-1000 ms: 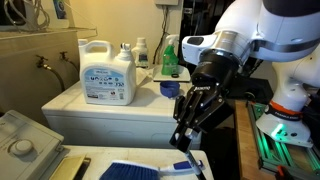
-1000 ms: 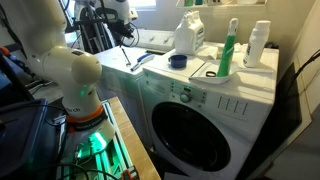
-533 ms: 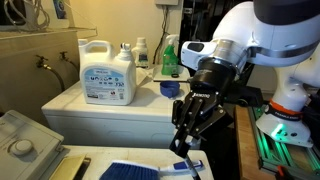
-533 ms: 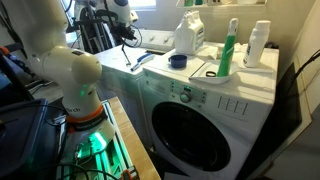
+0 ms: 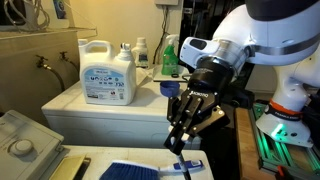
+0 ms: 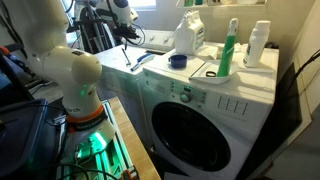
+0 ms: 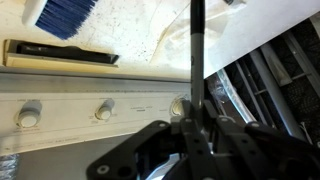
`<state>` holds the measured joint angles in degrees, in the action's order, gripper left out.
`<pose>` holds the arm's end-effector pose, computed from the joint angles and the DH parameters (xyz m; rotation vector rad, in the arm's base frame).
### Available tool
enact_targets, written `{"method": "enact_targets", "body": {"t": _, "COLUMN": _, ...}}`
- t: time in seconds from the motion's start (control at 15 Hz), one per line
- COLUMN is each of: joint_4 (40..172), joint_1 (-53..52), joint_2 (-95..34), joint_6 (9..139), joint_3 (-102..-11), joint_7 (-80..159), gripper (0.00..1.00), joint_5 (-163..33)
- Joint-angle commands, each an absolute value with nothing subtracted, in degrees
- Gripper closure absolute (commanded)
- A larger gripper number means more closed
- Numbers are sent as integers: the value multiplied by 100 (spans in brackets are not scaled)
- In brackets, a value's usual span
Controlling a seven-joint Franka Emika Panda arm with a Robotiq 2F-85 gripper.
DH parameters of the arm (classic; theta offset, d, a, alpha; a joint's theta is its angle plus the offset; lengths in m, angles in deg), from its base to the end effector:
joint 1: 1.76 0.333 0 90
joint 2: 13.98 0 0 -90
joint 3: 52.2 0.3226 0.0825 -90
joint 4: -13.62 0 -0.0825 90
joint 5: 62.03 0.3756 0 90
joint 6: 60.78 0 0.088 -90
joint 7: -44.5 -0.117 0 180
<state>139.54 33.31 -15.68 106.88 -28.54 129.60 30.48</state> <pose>0.3350 0.4324 0.4063 -2.0474 -1.1137 -0.8301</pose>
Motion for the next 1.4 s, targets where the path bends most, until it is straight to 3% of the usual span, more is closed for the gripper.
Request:
{"method": "enact_targets", "body": {"t": 0.0, "joint_4": 13891, "joint_1": 3360, "joint_2": -1666, "joint_6": 10789, "joint_3": -2825, "joint_7": 13596, "gripper": 97, "joint_5": 3519}}
{"method": "enact_targets", "body": {"t": 0.87, "joint_4": 13890, "joint_1": 3404, "joint_2": -1933, "joint_6": 10645, "joint_3": -2798, "joint_7": 14444, "gripper": 96, "joint_5": 4194}}
{"method": "enact_targets", "body": {"t": 0.93, "joint_4": 13884, "joint_1": 3410, "joint_2": -1956, "joint_6": 10643, "joint_3": -2795, "joint_7": 14446, "gripper": 89, "joint_5": 4209}}
{"method": "enact_targets", "body": {"t": 1.0, "joint_4": 13877, "joint_1": 3411, "joint_2": -1974, "joint_6": 10637, "joint_3": -2793, "joint_7": 14446, "gripper": 62, "joint_5": 4224}}
{"method": "enact_targets", "body": {"t": 1.07, "joint_4": 13867, "joint_1": 3413, "joint_2": -1990, "joint_6": 10636, "joint_3": -2791, "joint_7": 14447, "gripper": 61, "joint_5": 4242}}
{"method": "enact_targets", "body": {"t": 1.33, "joint_4": 13846, "joint_1": 3410, "joint_2": -1986, "joint_6": 10599, "joint_3": -2798, "joint_7": 14427, "gripper": 31, "joint_5": 4260}}
